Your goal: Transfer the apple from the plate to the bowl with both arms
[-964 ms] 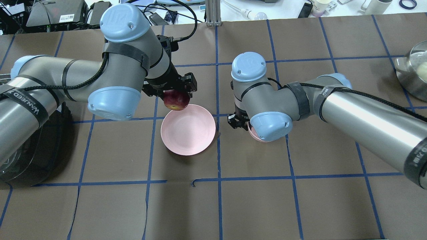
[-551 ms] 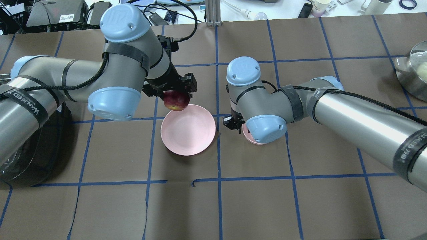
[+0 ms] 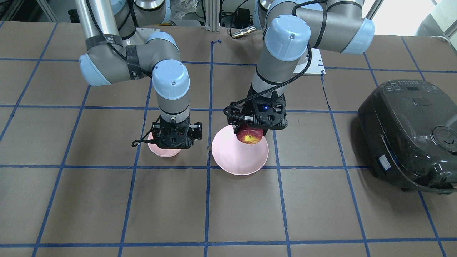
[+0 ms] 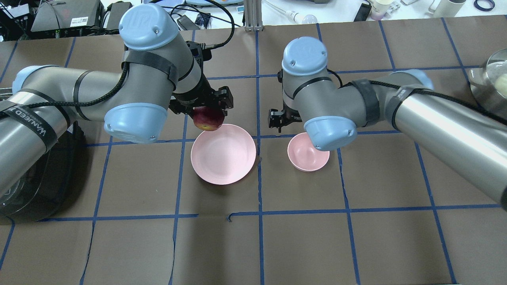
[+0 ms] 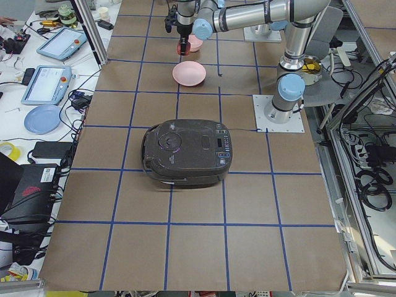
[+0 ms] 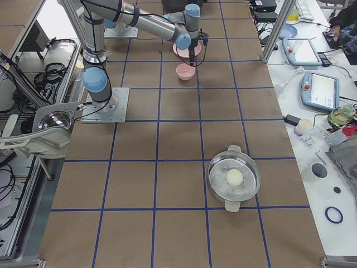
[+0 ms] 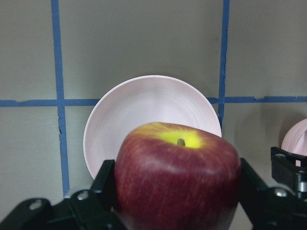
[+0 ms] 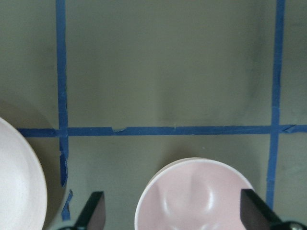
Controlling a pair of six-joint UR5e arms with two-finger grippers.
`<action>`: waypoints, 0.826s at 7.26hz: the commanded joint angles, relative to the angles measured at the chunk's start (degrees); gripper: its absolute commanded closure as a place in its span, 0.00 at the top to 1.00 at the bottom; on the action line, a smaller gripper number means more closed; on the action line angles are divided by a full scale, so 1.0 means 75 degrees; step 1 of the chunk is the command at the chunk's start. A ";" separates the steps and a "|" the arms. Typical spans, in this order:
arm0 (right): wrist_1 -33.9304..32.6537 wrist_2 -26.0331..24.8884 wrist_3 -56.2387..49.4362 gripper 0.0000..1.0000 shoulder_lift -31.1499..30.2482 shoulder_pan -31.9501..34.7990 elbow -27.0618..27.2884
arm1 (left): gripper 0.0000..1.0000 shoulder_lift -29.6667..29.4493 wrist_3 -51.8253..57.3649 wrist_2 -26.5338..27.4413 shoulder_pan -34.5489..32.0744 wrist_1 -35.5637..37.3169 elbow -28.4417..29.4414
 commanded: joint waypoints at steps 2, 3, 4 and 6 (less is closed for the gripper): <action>0.2172 0.0026 -0.0651 1.00 -0.1306 -0.1299 -0.0985 | 0.00 -0.0195 -0.0696 -0.0067 -0.0119 0.0030 0.0094; 0.2959 0.0038 -0.0849 1.00 -0.1472 -0.1628 -0.1395 | 0.00 -0.0301 -0.0980 -0.0080 -0.0364 0.0111 0.0083; 0.3396 0.0212 -0.1013 1.00 -0.1543 -0.1840 -0.1712 | 0.00 -0.0464 -0.1435 -0.0068 -0.0598 0.0135 0.0152; 0.3681 0.0307 -0.1038 1.00 -0.1835 -0.2030 -0.1856 | 0.00 -0.0874 -0.2315 -0.0056 -0.1009 0.0100 0.0793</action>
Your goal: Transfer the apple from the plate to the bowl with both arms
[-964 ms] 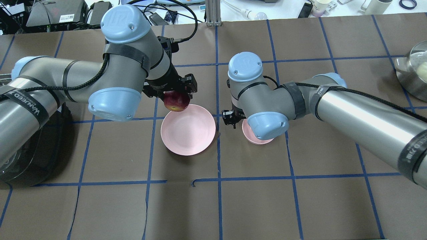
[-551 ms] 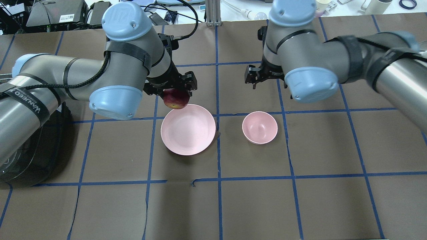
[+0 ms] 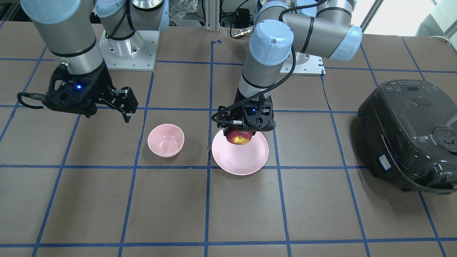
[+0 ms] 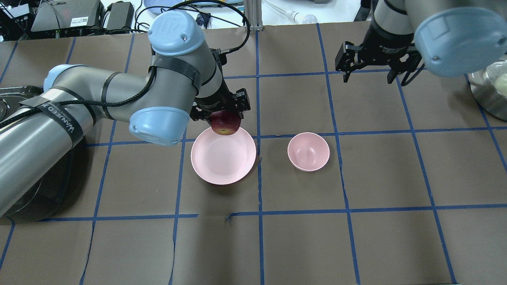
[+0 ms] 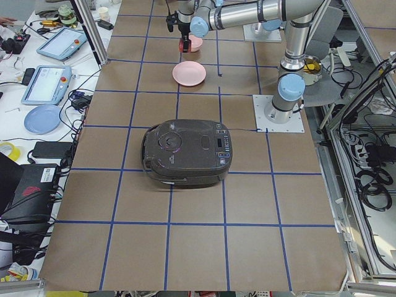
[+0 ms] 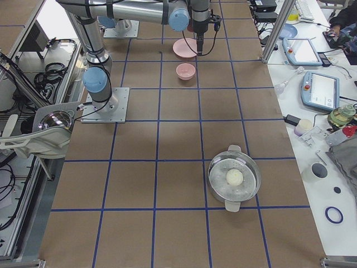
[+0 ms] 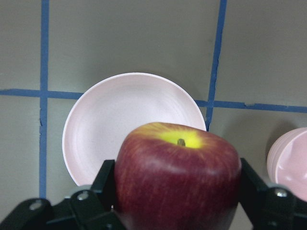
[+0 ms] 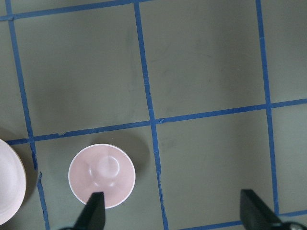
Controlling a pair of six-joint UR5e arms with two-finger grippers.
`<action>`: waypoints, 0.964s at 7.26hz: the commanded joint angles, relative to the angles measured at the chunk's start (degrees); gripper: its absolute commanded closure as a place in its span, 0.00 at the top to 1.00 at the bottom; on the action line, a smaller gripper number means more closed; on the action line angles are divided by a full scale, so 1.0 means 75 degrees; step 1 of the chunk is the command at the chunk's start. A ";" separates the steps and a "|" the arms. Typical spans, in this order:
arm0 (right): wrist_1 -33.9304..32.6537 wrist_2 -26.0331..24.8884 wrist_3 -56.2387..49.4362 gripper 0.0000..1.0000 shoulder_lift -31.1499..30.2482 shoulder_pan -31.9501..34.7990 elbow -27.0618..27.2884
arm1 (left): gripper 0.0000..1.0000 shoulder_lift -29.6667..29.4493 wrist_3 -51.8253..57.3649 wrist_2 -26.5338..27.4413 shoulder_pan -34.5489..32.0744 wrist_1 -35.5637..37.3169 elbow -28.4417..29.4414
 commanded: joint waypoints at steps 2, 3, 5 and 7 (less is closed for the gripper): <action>0.0265 0.0064 0.0043 1.00 -0.0325 -0.0049 -0.0179 | 0.00 -0.0718 -0.1755 -0.0013 -0.0941 -0.0080 0.1026; 0.0276 0.0064 0.0032 1.00 -0.0338 -0.0072 -0.0133 | 0.00 -0.0975 -0.2238 -0.0014 -0.1293 0.0002 0.1098; 0.0265 0.0076 0.0067 1.00 -0.0338 -0.0014 -0.0085 | 0.00 -0.1211 -0.2278 0.0057 -0.1577 0.0014 0.1110; 0.0277 0.0064 0.0021 1.00 -0.0338 -0.0025 -0.0074 | 0.00 -0.1445 -0.2512 0.0021 -0.1846 0.0246 0.1110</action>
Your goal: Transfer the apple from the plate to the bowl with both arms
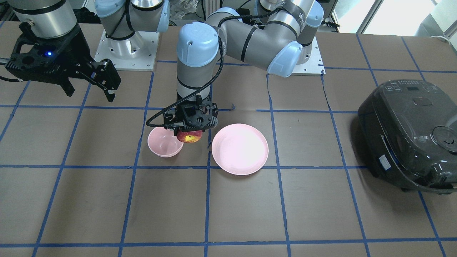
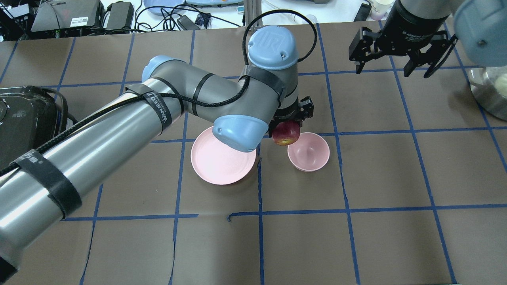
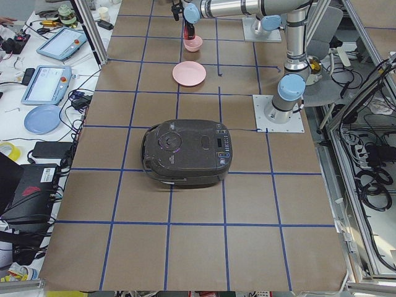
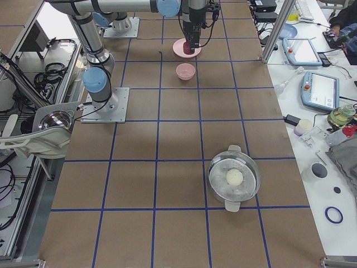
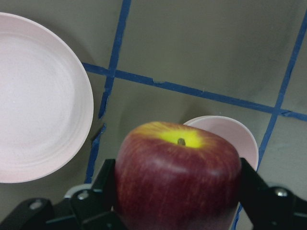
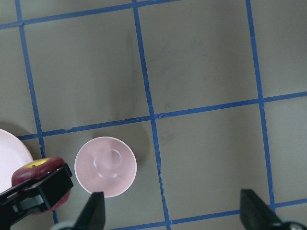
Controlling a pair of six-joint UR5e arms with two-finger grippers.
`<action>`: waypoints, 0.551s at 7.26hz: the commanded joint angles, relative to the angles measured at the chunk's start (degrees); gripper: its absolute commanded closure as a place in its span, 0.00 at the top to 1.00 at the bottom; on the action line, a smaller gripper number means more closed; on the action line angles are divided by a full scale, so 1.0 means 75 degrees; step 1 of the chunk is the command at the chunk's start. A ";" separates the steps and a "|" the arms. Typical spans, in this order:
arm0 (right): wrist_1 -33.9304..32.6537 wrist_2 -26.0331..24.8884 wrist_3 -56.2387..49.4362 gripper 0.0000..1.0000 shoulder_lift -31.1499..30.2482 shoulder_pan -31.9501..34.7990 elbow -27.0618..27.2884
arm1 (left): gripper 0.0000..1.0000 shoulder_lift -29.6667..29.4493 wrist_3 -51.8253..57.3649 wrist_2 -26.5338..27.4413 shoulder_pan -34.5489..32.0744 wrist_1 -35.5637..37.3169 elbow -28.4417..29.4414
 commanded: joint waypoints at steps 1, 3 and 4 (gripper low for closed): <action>0.0004 0.0001 -0.0034 1.00 0.0000 0.0001 0.0007 | 0.00 -0.0349 -0.0344 -0.0032 -0.0283 0.0370 0.0005; 0.0015 0.0001 -0.0034 1.00 0.0000 0.0001 0.0007 | 0.00 -0.0491 -0.0474 -0.0056 -0.0331 0.0595 -0.0006; 0.0131 0.0001 -0.0034 1.00 -0.0012 0.0001 -0.0005 | 0.00 -0.0596 -0.0533 -0.0067 -0.0389 0.0630 -0.0006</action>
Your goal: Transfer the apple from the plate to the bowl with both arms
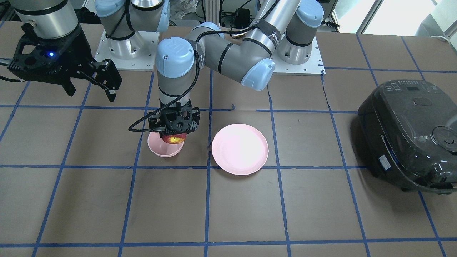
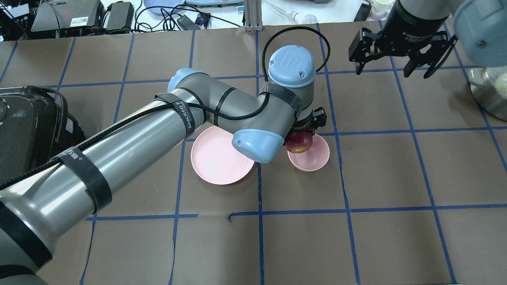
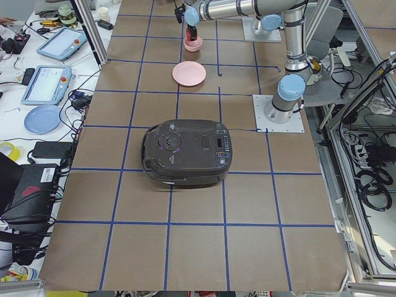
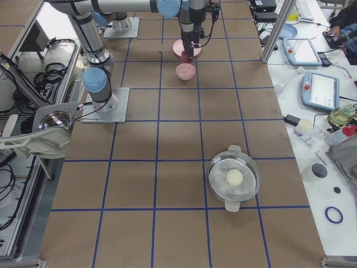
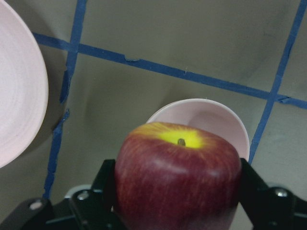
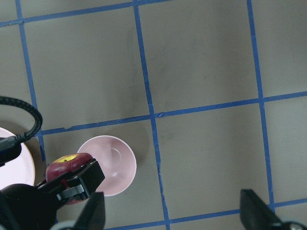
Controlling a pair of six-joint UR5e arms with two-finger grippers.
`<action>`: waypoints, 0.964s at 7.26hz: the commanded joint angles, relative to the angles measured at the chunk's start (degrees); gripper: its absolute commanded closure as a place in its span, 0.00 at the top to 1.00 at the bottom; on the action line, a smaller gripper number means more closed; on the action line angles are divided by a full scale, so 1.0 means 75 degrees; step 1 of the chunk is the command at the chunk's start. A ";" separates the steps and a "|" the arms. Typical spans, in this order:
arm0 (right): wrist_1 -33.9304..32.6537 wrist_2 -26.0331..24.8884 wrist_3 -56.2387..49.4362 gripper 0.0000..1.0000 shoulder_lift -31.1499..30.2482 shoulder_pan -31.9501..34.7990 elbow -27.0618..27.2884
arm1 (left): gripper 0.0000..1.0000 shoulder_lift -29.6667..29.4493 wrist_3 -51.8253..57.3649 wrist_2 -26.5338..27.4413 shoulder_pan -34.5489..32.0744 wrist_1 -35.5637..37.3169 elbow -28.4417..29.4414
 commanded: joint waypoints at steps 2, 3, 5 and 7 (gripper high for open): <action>0.0112 0.0000 -0.0001 1.00 -0.0008 0.0000 -0.0010 | 0.00 -0.0312 -0.0107 -0.0003 -0.0211 0.0496 0.0010; 0.0112 0.0000 -0.0001 1.00 -0.0008 0.0000 -0.0010 | 0.00 -0.0371 -0.0108 -0.0015 -0.0223 0.0498 -0.0001; 0.0112 0.0000 -0.0001 1.00 -0.0008 0.0000 -0.0010 | 0.03 -0.0511 -0.0096 -0.0027 -0.0246 0.0521 0.0010; 0.0112 0.0000 -0.0001 1.00 -0.0008 0.0000 -0.0010 | 1.00 -0.0535 -0.0014 -0.0073 -0.0293 0.0928 -0.0001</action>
